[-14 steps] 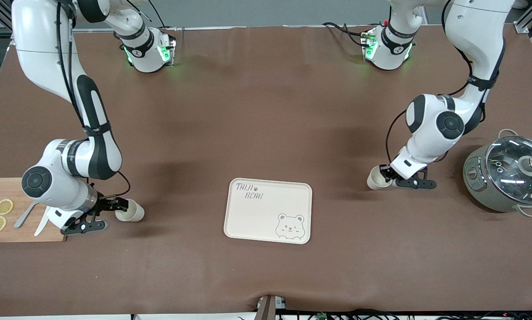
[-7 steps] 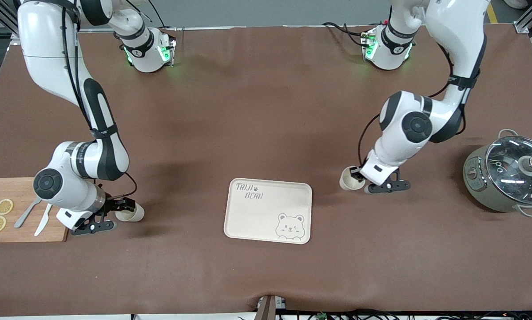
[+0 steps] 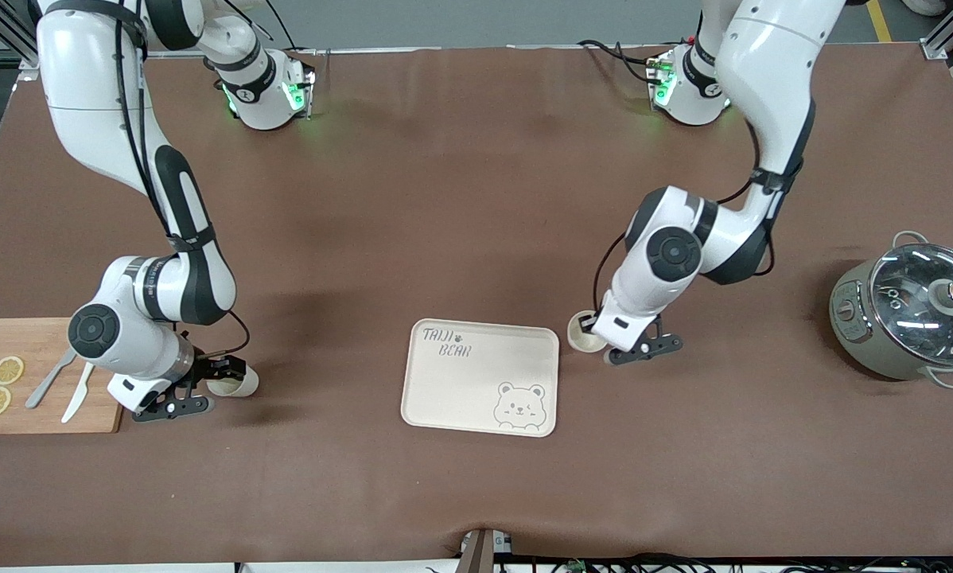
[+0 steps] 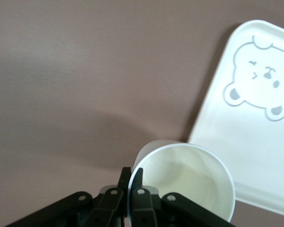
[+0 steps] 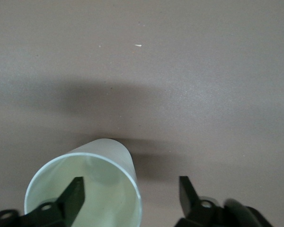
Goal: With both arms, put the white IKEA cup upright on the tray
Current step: 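Carry the cups with both grippers toward the white bear tray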
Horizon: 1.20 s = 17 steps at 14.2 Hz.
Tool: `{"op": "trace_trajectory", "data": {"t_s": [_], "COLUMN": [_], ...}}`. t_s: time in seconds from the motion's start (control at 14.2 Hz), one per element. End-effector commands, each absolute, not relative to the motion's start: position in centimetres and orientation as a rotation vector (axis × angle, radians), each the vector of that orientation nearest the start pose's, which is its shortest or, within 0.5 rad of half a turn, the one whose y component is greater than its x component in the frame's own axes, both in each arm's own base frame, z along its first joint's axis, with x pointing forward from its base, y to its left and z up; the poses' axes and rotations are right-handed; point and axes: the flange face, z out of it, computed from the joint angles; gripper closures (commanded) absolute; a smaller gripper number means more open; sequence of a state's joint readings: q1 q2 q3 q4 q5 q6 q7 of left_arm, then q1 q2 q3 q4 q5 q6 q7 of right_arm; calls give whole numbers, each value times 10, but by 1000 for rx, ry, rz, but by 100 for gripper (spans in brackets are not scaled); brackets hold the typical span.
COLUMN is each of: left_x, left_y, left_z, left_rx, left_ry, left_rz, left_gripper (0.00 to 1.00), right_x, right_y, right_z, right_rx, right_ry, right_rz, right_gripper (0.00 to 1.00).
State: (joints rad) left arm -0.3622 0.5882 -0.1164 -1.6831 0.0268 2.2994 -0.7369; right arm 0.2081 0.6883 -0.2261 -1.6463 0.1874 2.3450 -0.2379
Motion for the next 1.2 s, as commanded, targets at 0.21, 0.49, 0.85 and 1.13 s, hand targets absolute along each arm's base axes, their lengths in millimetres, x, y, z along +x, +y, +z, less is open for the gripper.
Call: {"op": "trace_trajectory", "data": {"t_s": [0.21, 0.49, 0.85, 1.13], "left_x": [632, 637, 638, 635], "left_y": [-327, -344, -370, -388], "left_z": [263, 252, 245, 241], "left_rx": [-3148, -3150, -3156, -3156], "left_ry": [-477, -532, -581, -604], "left_rz": [-3, -4, -12, -25], "left_gripper": [100, 100, 100, 100], "right_x": [690, 689, 692, 706], "right_y": [0, 3, 10, 24], "right_z": [225, 225, 233, 298], "right_rx": [-3086, -3082, -3078, -3028], "right_ry": [-127, -132, -146, -178], "right_rz": [-70, -65, -78, 34], "right_gripper": [52, 88, 100, 100]}}
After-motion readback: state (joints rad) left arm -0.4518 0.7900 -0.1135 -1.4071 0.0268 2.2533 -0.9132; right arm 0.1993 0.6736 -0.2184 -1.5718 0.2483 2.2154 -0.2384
